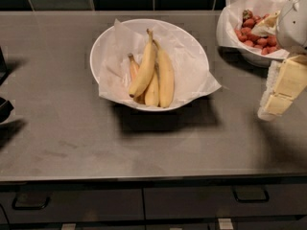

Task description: Pick banana from white bowl

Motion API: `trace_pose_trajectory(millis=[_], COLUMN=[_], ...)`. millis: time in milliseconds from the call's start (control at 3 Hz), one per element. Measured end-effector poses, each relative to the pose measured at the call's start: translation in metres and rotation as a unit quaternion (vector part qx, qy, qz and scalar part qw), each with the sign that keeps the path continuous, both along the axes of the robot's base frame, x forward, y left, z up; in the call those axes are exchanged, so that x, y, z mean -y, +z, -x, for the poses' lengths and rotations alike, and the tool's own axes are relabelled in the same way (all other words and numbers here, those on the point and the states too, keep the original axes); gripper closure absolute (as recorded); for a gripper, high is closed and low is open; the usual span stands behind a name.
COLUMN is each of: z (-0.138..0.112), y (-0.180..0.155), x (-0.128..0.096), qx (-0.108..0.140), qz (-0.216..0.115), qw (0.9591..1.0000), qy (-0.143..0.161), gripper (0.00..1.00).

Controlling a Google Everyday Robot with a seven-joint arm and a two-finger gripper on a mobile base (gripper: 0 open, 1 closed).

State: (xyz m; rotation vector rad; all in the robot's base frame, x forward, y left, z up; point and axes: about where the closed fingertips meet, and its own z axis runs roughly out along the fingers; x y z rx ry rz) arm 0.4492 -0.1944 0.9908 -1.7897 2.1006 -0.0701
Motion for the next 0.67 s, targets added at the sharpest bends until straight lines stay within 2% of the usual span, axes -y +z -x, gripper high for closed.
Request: trace_pose_trajectory(millis=[333, 667], z=[-0.017, -0.029], y=[0.019, 0.037], x=[-0.042, -0.079], qx=[0.018, 0.035], qz=[-0.042, -0.068], qw=[0.9948, 0.9836], qy=[0.092, 0.163], gripper=[0.00, 0.00])
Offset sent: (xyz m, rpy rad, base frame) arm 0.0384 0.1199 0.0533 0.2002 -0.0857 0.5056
